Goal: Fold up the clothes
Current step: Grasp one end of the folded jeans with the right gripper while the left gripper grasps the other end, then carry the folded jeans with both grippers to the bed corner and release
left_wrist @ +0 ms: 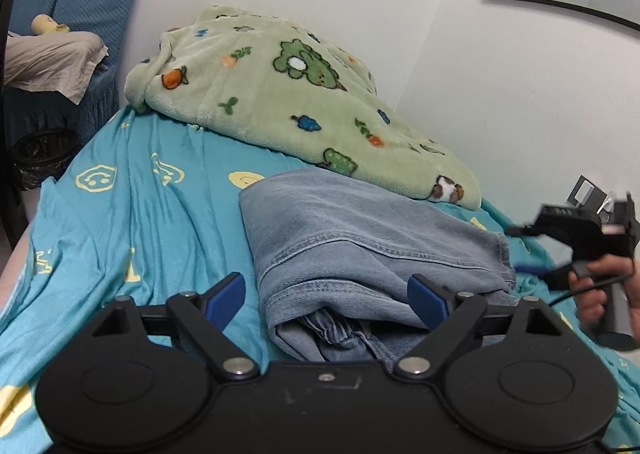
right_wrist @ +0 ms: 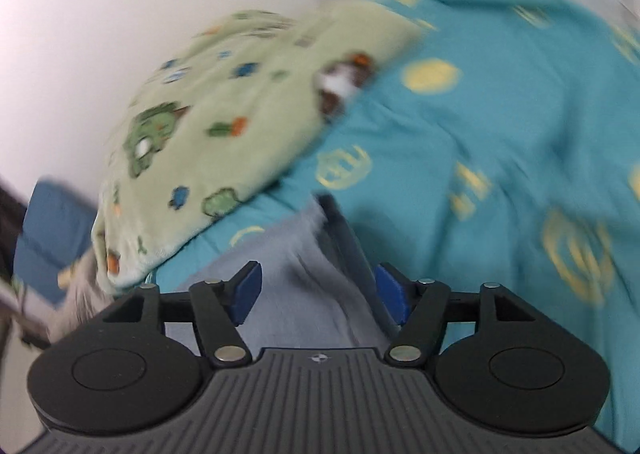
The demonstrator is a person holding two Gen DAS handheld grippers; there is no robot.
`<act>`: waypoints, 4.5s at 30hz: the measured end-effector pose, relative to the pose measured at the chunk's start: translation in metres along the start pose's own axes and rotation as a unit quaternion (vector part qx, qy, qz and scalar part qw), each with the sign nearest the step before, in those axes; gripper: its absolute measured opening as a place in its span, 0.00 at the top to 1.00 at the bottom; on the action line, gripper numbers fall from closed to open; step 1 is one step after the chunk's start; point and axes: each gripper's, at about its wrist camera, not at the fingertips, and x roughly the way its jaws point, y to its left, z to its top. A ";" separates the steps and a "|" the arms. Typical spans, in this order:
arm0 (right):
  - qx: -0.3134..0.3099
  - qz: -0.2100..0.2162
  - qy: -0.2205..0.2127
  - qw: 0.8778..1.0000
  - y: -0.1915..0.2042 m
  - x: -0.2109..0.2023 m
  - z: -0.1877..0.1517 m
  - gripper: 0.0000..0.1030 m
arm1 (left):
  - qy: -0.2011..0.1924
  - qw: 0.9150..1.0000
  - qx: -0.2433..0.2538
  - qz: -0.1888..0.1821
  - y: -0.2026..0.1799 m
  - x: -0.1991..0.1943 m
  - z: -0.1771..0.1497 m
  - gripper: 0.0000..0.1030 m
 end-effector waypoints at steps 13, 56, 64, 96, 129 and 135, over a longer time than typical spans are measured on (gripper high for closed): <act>0.044 0.025 0.002 0.999 -0.018 0.032 -0.029 0.52 | 0.012 1.000 -0.028 -0.001 0.004 0.002 -0.005 0.15; 0.007 -0.011 -0.006 1.000 -0.018 -0.010 -0.070 0.19 | 0.063 0.943 -0.308 -0.110 0.075 0.057 -0.018 0.15; 0.004 0.011 0.012 1.000 -0.016 0.001 -0.077 0.20 | 0.048 0.943 -0.290 -0.157 0.069 0.059 -0.013 0.15; -0.048 0.092 -0.064 0.993 0.045 -0.084 -0.015 0.76 | 0.017 0.960 -0.233 -0.156 -0.009 0.018 0.055 0.73; -0.050 -0.067 -0.168 0.982 -0.244 -0.207 0.051 0.77 | 0.099 0.945 -0.085 -0.301 -0.289 0.167 -0.080 0.70; 0.003 -0.071 -0.160 0.985 -0.268 -0.198 0.029 0.75 | 0.122 0.949 -0.055 -0.284 -0.282 0.160 -0.101 0.61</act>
